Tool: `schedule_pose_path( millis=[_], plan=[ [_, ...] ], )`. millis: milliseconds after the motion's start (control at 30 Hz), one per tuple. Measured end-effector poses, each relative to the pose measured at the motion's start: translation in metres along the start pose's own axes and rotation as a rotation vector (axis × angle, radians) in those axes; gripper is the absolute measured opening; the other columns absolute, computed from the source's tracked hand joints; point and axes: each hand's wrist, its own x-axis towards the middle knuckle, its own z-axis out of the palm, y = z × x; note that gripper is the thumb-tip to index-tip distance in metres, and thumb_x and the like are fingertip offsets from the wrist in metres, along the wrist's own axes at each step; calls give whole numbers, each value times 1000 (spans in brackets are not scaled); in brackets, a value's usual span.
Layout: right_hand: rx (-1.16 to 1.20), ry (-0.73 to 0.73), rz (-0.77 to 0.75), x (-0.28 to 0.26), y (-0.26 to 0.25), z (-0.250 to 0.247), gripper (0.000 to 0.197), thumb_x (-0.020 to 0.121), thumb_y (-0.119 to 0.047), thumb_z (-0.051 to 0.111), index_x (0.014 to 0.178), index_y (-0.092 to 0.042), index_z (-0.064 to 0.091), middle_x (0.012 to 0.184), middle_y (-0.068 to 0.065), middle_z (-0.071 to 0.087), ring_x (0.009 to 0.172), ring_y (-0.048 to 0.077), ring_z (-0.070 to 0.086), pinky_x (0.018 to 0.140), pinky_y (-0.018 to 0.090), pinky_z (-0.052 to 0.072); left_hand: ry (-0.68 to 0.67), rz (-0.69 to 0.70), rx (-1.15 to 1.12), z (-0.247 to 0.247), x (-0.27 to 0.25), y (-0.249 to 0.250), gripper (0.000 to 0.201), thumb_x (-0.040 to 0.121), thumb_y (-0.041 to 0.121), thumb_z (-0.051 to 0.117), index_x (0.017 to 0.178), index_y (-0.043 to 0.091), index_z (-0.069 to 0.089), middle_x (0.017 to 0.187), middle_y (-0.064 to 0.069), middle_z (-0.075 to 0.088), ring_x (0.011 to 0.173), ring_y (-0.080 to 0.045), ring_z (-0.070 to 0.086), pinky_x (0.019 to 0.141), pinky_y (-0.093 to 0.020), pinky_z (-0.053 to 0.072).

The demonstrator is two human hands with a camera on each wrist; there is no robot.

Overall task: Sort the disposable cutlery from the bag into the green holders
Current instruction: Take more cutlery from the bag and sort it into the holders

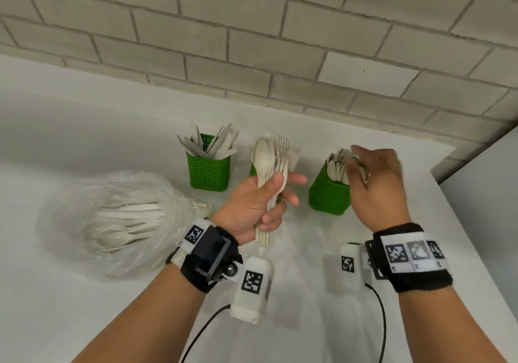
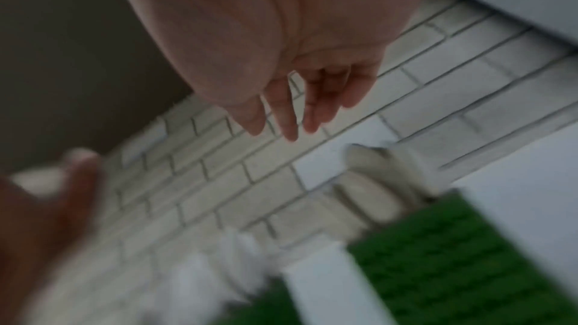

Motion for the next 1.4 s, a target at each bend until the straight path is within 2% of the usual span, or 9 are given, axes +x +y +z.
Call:
schedule_pose_path(
  millis=[167, 333, 533, 633, 767, 933, 1033, 1233, 1400],
  plan=[
    [578, -297, -50, -22, -76, -4, 15, 87, -23, 71, 98, -12, 72, 82, 0, 69, 62, 3, 61, 64, 17, 48, 23, -64, 64, 12, 0, 1, 69, 75, 73, 51, 97, 9, 66, 64, -4, 65, 28, -5, 36, 32, -12, 30],
    [740, -232, 25, -21, -73, 9, 8, 84, -9, 73, 91, -9, 70, 82, 6, 71, 71, 17, 65, 69, 27, 53, 80, -93, 82, 7, -8, 4, 57, 83, 55, 42, 94, 3, 63, 70, -8, 70, 32, -13, 51, 32, -18, 39],
    [927, 18, 81, -1, -66, -7, 12, 87, 5, 63, 85, -6, 65, 72, 1, 69, 54, 15, 58, 50, 24, 47, 269, -104, 102, -19, -21, -6, 42, 86, 43, 54, 101, 5, 64, 93, -12, 74, 51, -18, 65, 38, -24, 49],
    [890, 100, 10, 11, -66, -13, 11, 90, 2, 62, 87, -8, 65, 72, -3, 69, 58, 17, 62, 58, 27, 53, 379, -91, 87, -33, -20, -7, 46, 85, 46, 55, 104, 6, 63, 90, -9, 74, 47, -16, 62, 37, -23, 45],
    [674, 37, -83, 18, -66, 2, 12, 93, -6, 61, 90, -17, 66, 77, -2, 69, 66, 14, 67, 70, 34, 57, 380, -54, 92, -41, -18, -3, 43, 91, 44, 51, 103, 5, 65, 61, -1, 57, 32, -8, 30, 34, -16, 26],
    [500, 30, -254, 23, -67, 22, 16, 95, -15, 60, 95, -29, 67, 85, -2, 69, 74, 16, 68, 75, 43, 57, 268, -53, 41, -34, -20, 2, 42, 90, 45, 50, 97, 7, 67, 56, 0, 46, 32, -5, 24, 35, -14, 18],
    [356, 72, -352, 28, -65, 35, 14, 95, -17, 60, 102, -21, 71, 89, 2, 65, 76, 15, 62, 73, 29, 52, 160, -52, -86, -33, -21, 3, 51, 88, 57, 48, 97, 10, 64, 53, 3, 45, 29, -2, 24, 33, -11, 18],
    [-150, -17, -450, 20, -57, 67, 24, 86, -20, 58, 102, -17, 76, 84, 10, 59, 79, 35, 54, 70, 35, 41, -5, -116, -242, -28, -21, 10, 59, 89, 72, 27, 84, 19, 51, 58, 3, 43, 29, -2, 25, 32, -9, 19],
    [337, -158, -173, 12, -89, 48, 14, 95, -30, 57, 100, -28, 70, 90, -7, 62, 77, 7, 56, 72, 18, 42, 165, 6, -81, -26, -17, 11, 42, 99, 48, 35, 94, 11, 53, 58, 1, 43, 33, -6, 27, 33, -12, 22]
  ],
)
